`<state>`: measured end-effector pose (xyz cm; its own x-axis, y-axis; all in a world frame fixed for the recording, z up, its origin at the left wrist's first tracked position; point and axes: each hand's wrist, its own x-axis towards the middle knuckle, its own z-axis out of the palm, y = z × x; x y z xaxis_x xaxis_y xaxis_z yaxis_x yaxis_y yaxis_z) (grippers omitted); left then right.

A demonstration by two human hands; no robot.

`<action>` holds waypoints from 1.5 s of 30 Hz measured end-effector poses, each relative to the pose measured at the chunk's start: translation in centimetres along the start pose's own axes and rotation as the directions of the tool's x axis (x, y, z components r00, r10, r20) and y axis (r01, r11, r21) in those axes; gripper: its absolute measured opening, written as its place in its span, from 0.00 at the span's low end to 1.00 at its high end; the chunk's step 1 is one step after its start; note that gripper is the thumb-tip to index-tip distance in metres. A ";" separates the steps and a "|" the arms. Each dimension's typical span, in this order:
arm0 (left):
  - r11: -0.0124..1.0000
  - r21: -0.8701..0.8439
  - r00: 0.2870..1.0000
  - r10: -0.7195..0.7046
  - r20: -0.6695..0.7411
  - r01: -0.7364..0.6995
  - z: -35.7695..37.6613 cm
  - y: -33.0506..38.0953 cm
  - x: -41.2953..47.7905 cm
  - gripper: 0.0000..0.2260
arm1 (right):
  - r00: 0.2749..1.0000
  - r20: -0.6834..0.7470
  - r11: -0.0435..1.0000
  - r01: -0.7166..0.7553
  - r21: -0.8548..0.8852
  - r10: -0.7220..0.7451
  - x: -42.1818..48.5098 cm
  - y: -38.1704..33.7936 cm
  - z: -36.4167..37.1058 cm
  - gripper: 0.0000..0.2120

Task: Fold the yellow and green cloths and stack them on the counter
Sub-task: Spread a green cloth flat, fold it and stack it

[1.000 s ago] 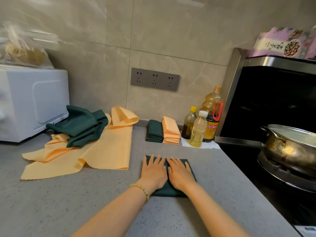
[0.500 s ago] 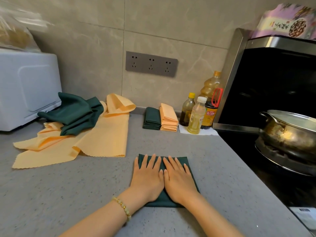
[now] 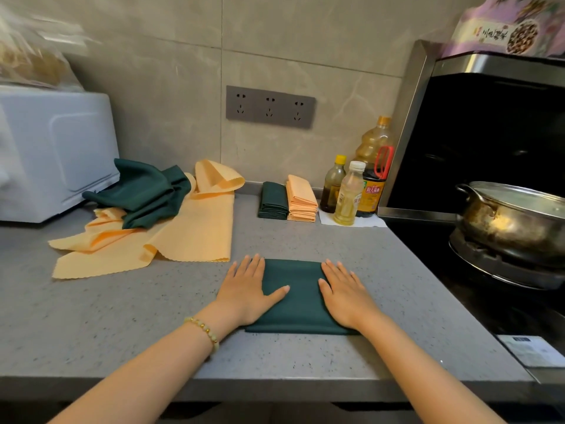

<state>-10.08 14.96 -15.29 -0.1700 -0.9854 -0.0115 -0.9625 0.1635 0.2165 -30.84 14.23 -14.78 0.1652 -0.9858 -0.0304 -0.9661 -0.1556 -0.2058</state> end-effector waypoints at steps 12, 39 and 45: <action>0.895 0.057 0.880 0.445 -0.169 -0.442 -2.3 -2.3 -3.3 0.17 | 0.892 -0.199 0.913 0.389 -0.120 -0.406 -3.2 -0.3 -2.0 0.13; 0.855 -0.451 0.932 0.092 -0.351 -0.255 -1.5 -4.8 -2.6 0.13 | 0.961 -0.276 0.781 0.182 0.598 -0.013 -3.8 2.6 -1.6 0.07; 0.779 -0.625 0.961 -0.139 -0.239 -0.043 -1.1 -3.9 -1.0 0.21 | 0.945 -0.280 0.786 0.044 0.617 0.167 -1.0 1.9 -1.0 0.08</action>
<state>-5.91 15.24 -15.10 0.0210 -0.9810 0.1927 -0.6104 0.1400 0.7796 -33.00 14.87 -14.19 -0.0609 -0.9757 0.2106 -0.6300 -0.1261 -0.7663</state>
